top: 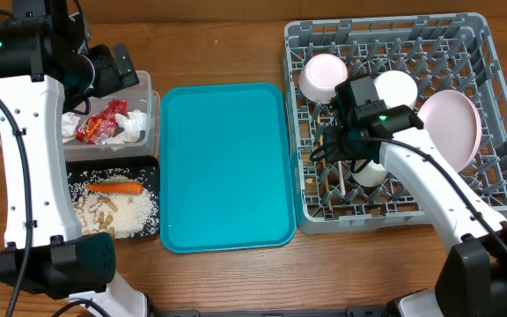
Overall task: Sort waste into correct bins and load items into the dishwasher
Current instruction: 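Insert the chopstick into a rack slot and open the right gripper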
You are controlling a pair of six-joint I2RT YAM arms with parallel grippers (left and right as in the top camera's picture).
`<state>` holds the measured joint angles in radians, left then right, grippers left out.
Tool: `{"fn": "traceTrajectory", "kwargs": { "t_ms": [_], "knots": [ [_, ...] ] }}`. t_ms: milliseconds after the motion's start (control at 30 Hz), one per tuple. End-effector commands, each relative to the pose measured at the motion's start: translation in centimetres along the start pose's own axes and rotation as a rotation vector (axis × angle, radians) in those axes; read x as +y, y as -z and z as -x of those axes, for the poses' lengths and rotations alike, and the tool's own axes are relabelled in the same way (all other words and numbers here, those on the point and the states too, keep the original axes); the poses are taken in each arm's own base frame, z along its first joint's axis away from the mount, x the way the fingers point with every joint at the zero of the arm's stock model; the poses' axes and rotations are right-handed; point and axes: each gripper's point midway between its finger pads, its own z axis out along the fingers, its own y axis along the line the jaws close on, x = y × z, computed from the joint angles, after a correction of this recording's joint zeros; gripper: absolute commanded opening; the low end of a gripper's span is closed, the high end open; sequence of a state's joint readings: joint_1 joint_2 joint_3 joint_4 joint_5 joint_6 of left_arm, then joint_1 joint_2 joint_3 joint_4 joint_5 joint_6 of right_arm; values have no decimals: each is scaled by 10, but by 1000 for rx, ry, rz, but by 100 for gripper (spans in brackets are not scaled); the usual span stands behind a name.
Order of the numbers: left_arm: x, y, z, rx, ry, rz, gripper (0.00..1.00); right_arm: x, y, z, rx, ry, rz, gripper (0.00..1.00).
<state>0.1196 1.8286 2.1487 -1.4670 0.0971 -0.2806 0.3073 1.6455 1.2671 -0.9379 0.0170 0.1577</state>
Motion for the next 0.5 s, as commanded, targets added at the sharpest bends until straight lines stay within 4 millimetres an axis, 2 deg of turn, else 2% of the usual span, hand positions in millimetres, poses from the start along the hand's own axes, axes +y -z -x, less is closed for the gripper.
{"fn": "traceTrajectory", "kwargs": {
  "t_ms": [0, 67, 100, 133, 167, 233, 267, 300, 467],
  "knots": [
    [-3, 4, 2, -14, -8, -9, 100, 12, 26, 24, -71, -3, 62, 15],
    [-3, 4, 2, -14, -8, -9, 100, 14, 37, 33, -104, -2, 70, 18],
    [-3, 4, 2, -14, -8, -9, 100, 16, 42, 38, -124, -2, 74, 25],
    [-3, 4, 2, -14, -8, -9, 100, 16, 45, 42, -138, -2, 78, 39],
    [-3, 4, 2, -14, -8, -9, 100, 17, 47, 46, -151, -1, 81, 48],
    [-3, 4, 2, -14, -8, -9, 100, 19, 50, 53, -181, 0, 88, 60],
    [-3, 4, 2, -14, -8, -9, 100, 20, 50, 56, -194, 0, 90, 73],
    [-3, 4, 2, -14, -8, -9, 100, 20, 51, 59, -204, 0, 93, 100],
    [-3, 4, 2, -14, -8, -9, 100, 20, 51, 58, -200, 0, 92, 100]
  ]
}}
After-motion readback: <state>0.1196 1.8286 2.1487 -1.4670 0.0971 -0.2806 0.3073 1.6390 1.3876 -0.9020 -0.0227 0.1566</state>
